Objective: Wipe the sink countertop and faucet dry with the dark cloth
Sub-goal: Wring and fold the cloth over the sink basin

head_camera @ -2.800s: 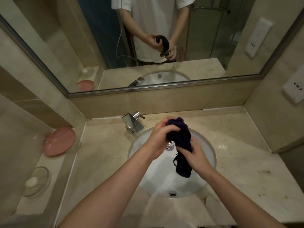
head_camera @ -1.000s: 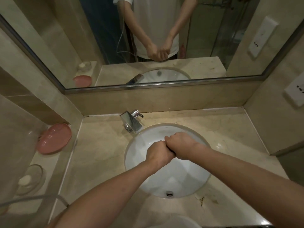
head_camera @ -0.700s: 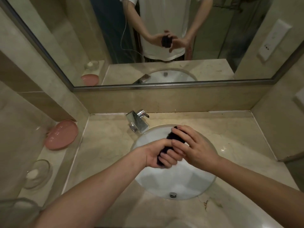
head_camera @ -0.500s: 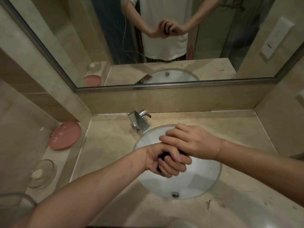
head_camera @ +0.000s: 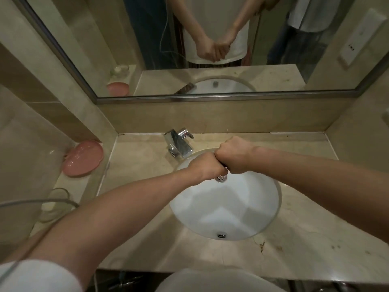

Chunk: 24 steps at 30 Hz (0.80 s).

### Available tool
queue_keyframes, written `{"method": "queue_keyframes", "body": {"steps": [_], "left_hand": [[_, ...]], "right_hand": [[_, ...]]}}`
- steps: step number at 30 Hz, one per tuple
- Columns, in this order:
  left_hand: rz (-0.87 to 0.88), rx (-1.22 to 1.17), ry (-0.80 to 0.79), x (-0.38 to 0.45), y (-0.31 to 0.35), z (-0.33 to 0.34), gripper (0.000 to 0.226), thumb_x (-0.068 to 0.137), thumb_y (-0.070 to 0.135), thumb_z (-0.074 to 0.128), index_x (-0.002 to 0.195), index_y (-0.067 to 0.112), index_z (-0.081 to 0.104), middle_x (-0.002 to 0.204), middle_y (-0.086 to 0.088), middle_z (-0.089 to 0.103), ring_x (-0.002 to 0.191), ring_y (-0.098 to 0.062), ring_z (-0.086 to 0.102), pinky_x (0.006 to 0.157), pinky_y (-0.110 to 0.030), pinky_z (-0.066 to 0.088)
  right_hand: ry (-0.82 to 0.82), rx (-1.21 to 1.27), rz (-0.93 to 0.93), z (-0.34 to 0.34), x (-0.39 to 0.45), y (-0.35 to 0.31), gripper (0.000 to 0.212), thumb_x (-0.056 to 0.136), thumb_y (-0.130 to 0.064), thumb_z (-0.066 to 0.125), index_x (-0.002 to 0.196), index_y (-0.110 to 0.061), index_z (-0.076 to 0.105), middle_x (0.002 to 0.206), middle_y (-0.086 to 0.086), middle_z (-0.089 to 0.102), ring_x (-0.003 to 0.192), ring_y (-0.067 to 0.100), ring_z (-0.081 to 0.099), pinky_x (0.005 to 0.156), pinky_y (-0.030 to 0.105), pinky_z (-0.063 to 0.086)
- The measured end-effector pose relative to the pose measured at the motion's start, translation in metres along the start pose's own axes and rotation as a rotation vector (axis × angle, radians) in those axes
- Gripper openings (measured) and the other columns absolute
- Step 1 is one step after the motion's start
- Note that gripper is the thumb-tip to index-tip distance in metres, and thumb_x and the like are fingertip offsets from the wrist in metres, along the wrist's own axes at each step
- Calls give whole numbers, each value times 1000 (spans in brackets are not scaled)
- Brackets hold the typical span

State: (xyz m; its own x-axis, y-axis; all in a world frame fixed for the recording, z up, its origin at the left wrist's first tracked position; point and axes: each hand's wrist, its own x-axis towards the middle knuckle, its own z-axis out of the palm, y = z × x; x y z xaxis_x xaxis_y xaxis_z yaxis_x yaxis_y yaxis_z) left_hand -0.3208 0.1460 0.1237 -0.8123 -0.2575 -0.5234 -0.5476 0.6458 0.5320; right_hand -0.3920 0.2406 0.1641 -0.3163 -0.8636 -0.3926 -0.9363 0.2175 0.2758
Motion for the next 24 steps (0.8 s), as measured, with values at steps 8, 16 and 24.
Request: {"method": "queue_keyframes", "body": {"steps": [8, 16, 24], "left_hand": [[204, 463, 217, 15, -8, 5, 12, 86, 19, 56, 95, 22, 63, 70, 5, 52, 73, -27, 56, 54, -27, 31], [119, 329, 135, 16, -6, -2, 11, 82, 22, 63, 93, 22, 64, 70, 3, 55, 68, -23, 55, 50, -26, 32], [-142, -820, -759, -7, -24, -43, 35, 88, 9, 52, 62, 25, 34, 43, 10, 27, 35, -4, 18, 37, -17, 11]], "right_hand": [[-212, 465, 267, 26, 24, -10, 11, 88, -20, 58, 82, -22, 49, 77, -5, 52, 81, 23, 53, 67, 28, 41], [-8, 827, 294, 43, 8, -4, 28, 74, -14, 69, 76, -34, 50, 74, -7, 60, 79, 25, 59, 59, 30, 42], [894, 402, 55, 93, -43, -15, 87, 81, -7, 71, 154, -16, 25, 157, 11, 30, 140, 32, 40, 111, 46, 39]]}}
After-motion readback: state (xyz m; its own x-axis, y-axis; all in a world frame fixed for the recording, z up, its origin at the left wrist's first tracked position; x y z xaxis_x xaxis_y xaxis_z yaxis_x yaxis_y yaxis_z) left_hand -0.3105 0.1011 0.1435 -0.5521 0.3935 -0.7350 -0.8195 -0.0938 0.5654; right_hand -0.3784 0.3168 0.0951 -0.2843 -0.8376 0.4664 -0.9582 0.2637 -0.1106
